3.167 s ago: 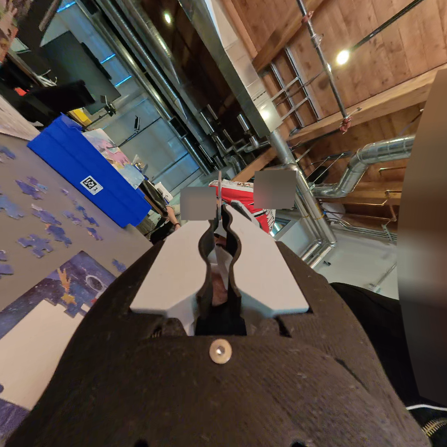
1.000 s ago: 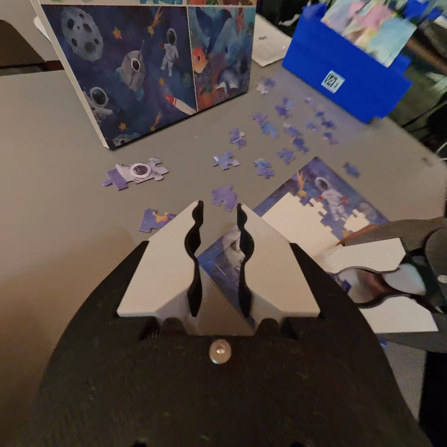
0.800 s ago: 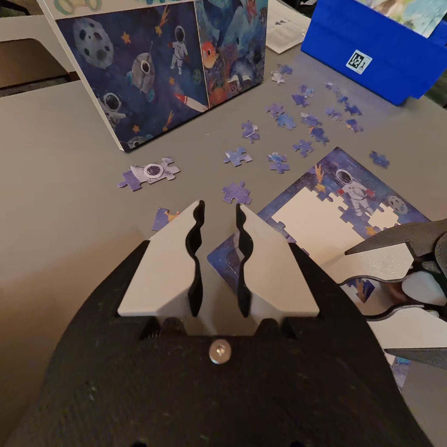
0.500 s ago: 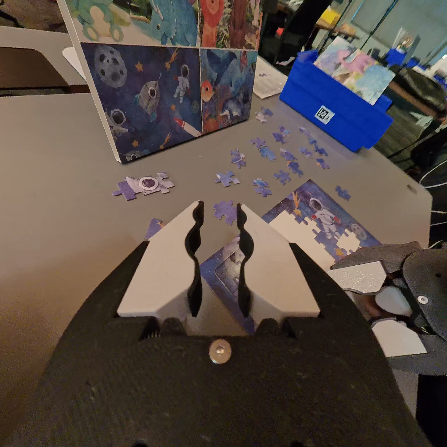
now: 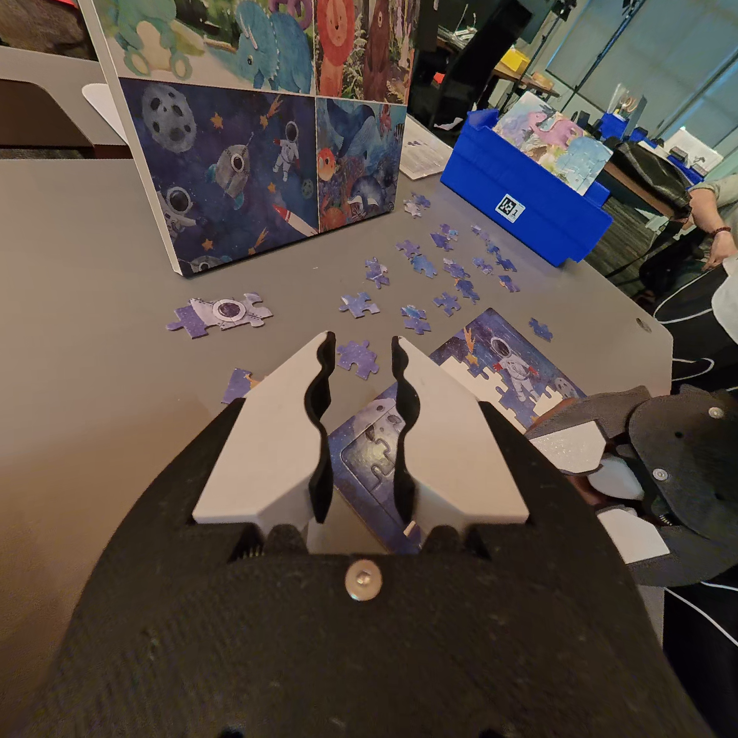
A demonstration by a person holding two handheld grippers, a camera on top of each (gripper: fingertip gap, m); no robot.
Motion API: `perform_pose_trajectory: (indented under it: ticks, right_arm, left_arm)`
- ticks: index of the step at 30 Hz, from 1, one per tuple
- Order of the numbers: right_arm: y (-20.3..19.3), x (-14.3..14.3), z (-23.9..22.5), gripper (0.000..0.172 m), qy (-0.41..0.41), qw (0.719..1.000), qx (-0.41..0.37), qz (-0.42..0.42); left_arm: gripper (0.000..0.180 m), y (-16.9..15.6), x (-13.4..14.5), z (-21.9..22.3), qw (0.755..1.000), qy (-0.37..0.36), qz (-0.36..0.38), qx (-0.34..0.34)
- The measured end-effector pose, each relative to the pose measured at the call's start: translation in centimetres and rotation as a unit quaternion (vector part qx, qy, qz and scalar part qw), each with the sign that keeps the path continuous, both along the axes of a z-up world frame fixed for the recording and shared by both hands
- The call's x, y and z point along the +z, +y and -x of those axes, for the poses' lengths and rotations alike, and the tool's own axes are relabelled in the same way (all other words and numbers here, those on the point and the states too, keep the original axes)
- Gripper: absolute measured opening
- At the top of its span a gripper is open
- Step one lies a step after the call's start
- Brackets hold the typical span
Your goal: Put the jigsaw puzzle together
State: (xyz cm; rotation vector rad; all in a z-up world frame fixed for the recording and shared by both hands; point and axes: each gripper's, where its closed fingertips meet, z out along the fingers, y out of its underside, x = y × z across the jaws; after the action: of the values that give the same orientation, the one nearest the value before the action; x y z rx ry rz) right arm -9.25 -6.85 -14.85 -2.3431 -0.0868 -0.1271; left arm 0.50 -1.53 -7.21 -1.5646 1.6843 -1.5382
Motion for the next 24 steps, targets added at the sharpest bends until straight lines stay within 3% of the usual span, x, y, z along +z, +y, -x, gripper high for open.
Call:
perform_pose_trajectory:
  ticks: [24]
  right_arm:
    - [0.88, 0.0, -0.04, 0.028, -0.02, 1.0, 0.006, -0.005]
  left_arm:
    - [0.027, -0.16, 0.07, -0.05, 1.0, -0.003, 0.002, -0.002]
